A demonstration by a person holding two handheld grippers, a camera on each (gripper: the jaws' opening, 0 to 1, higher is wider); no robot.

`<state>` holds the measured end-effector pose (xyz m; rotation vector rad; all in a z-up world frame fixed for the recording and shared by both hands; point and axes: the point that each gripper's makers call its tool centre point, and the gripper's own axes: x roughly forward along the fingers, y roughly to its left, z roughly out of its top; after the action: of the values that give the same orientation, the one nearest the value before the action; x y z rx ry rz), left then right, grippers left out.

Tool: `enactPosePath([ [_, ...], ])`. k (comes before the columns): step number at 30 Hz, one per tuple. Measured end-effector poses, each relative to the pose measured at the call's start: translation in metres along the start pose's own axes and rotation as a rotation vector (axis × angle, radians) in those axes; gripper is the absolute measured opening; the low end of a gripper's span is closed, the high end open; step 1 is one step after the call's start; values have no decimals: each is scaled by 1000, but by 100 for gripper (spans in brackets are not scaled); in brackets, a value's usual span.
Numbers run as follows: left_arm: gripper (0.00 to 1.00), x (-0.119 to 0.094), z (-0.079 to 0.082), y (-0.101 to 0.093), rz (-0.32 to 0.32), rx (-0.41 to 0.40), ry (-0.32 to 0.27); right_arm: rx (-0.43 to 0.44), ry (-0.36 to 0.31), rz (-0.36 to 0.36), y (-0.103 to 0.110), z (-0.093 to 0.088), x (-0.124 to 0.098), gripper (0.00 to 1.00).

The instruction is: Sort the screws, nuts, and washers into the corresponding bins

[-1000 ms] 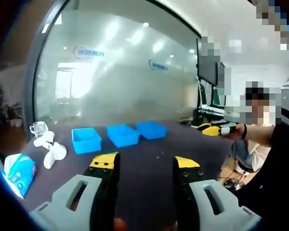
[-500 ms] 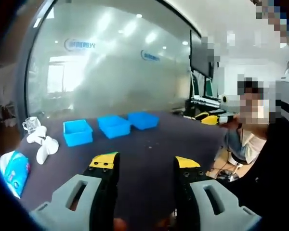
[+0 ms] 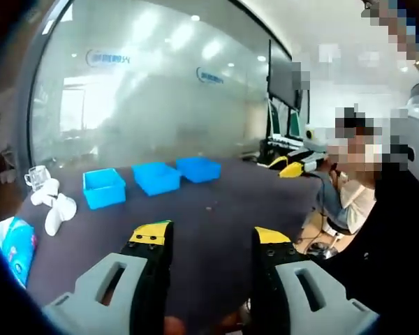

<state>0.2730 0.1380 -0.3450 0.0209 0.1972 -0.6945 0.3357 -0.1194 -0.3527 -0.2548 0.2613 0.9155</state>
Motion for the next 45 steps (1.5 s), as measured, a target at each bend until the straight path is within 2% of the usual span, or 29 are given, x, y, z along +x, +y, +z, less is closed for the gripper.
enactPosePath([
  [7,43,-2,-1,6,19,2,-1,-102,104,89,0,16,26,26],
  [14,43,-8,-1,14,45,-7,-12,-215,236,196,10,19,58,26],
  [18,43,-10,-1,16,48,-7,-12,-282,314,244,14,15,76,25],
  [26,43,-11,-4,17,51,-7,-4,-343,434,318,18,4,107,25],
  [37,43,-17,-4,26,82,-10,-7,-388,596,402,1,-18,143,23],
  [45,44,-16,-5,23,75,-4,3,-465,704,451,1,-36,157,22],
])
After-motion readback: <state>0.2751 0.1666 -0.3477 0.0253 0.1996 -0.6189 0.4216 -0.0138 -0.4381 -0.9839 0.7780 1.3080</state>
